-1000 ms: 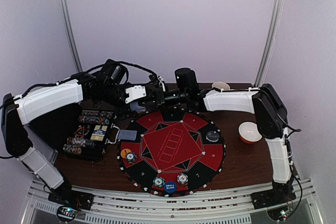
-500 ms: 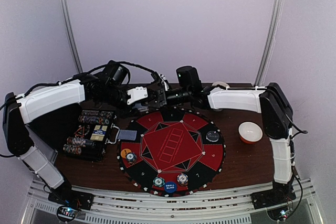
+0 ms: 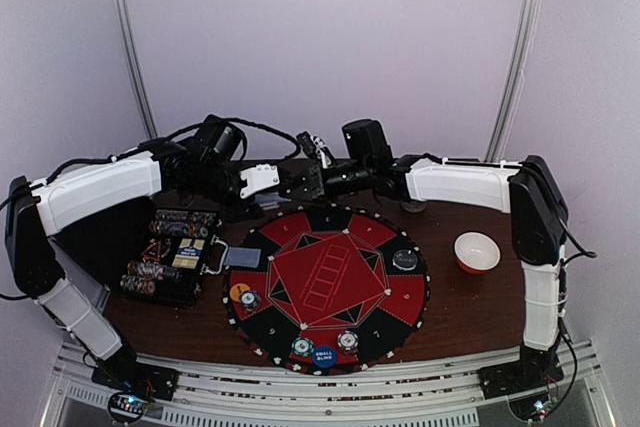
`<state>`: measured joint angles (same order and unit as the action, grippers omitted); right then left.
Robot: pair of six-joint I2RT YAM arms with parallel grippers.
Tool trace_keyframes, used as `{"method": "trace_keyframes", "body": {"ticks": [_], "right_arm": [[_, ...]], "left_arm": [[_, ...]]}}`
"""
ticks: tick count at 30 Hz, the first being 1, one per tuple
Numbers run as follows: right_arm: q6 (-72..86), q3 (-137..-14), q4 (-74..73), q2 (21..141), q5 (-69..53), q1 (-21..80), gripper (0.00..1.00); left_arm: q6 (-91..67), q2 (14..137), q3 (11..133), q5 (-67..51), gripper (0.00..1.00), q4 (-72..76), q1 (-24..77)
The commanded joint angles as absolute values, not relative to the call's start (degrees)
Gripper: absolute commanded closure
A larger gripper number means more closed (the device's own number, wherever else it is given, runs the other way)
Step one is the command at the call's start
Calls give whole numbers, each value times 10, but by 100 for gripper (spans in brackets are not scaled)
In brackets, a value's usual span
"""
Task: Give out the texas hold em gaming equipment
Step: Pick up the poker card from the face-down deck piles.
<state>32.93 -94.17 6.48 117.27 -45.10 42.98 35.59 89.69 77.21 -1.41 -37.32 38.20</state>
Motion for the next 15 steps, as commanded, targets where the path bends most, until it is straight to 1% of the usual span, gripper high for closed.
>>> {"method": "trace_keyframes", "body": {"ticks": [1,3,4,11,13,15], "right_arm": [[318,-941,43,1145,-450,426,92],[317,-940,42,1140,-452,423,99],[317,-940,40,1137,-454,421,100],[290,-923,6,1094,-445,389,100],[256,-925,-31,1078,-442,378,100],[185,-929,-106,1053,-434,365,100]], "left_arm": [[352,892,768,-9,51,-352,380],[352,892,766,-5,51,-351,380],[351,892,764,-1,51,-351,380],[344,889,747,6,51,-341,380],[341,887,744,8,51,-337,379],[338,885,743,9,51,-334,379]]}}
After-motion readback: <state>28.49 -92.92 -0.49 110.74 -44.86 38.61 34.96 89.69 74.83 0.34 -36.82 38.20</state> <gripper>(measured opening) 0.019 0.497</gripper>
